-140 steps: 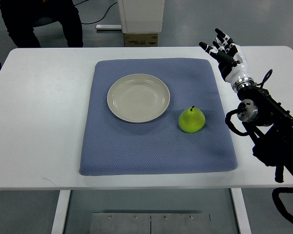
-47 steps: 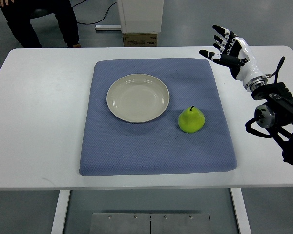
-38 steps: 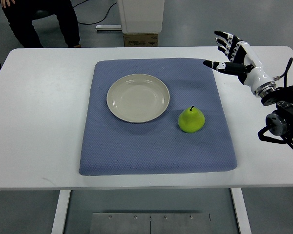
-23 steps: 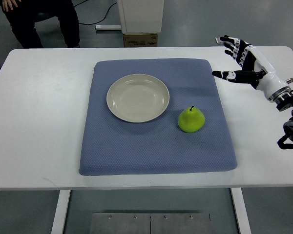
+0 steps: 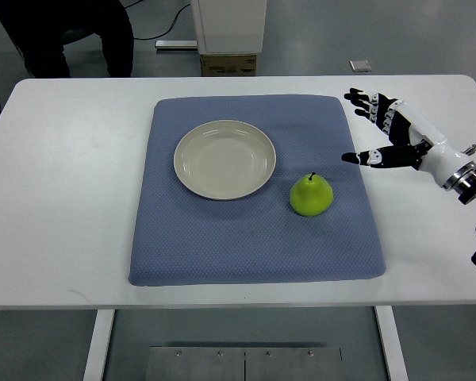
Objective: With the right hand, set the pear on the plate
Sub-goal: 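Lower the right hand around the green pear and close the fingers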
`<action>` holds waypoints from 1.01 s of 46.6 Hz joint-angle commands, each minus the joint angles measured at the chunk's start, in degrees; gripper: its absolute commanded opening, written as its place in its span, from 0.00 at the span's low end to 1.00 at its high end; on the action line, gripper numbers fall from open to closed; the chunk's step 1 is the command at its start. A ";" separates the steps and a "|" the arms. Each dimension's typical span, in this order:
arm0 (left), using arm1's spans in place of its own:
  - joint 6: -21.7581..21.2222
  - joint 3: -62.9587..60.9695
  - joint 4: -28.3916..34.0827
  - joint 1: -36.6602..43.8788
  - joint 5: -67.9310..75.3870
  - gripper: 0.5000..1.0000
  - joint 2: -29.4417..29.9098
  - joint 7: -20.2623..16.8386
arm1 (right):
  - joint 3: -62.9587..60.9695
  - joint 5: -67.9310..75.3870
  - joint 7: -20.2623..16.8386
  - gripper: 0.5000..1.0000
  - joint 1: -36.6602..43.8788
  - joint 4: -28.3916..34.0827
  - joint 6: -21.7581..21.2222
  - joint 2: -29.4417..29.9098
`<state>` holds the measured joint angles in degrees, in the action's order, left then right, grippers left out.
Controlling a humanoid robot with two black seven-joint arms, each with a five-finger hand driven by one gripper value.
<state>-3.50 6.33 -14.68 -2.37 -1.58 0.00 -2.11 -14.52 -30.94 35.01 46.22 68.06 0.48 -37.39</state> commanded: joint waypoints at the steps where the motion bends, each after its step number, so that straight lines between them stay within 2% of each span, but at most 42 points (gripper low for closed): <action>1: -0.01 0.00 0.00 0.00 0.00 1.00 0.00 0.00 | 0.81 -0.52 -0.01 1.00 -0.08 0.14 0.05 0.12; 22: 0.07 0.00 0.00 0.00 0.00 1.00 0.00 0.00 | 5.47 -2.37 -0.01 1.00 -0.17 -0.21 1.55 3.20; 47: -0.01 0.00 0.00 0.00 0.00 1.00 0.00 0.00 | 8.19 -2.45 -0.01 1.00 -0.43 -7.41 3.13 9.53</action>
<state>-3.47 6.33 -14.68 -2.37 -1.58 0.00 -2.11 -6.41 -33.41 35.00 45.94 61.52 3.61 -28.34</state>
